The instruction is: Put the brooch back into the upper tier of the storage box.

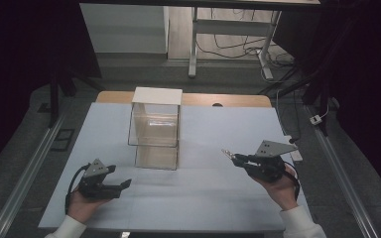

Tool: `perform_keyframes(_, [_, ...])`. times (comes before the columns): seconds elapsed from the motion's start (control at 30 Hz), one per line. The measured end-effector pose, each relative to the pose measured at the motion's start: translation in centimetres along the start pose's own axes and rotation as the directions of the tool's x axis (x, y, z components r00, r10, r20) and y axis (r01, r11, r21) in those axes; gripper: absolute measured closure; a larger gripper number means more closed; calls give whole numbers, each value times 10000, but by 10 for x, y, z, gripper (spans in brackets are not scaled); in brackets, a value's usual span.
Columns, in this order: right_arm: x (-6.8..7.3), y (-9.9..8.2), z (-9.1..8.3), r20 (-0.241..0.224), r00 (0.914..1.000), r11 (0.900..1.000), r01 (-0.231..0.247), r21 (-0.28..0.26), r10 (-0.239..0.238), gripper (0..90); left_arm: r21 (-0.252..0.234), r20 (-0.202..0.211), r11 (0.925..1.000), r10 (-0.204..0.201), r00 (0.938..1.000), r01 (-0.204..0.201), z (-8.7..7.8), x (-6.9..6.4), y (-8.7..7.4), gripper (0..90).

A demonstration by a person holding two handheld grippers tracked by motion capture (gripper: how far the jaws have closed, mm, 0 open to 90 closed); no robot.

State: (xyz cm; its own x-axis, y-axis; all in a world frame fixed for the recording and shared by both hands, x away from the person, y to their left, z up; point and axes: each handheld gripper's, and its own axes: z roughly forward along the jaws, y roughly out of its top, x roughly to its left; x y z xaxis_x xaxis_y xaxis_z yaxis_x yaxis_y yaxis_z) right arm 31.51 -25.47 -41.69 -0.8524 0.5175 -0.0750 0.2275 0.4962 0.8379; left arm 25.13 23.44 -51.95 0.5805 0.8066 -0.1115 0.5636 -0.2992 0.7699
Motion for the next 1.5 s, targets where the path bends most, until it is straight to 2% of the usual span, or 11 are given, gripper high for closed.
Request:
perform_keyframes(0.53, [5, 6, -2, 49, 10000, 9990, -24, -451, 26, 788, 19, -13, 10000, -12, 10000, 12, 0, 0, 0, 186])
perform_keyframes(0.9, [9, 17, -4, 40, 10000, 9960, 56, -897, -53, 787, 14, -29, 10000, -17, 10000, 17, 0, 0, 0, 185])
perform_keyframes(1.5, [17, 39, 9, -353, 9987, 9901, 304, -1372, -355, 787, 16, -18, 10000, -33, 10000, 33, -1, 0, 0, 185])
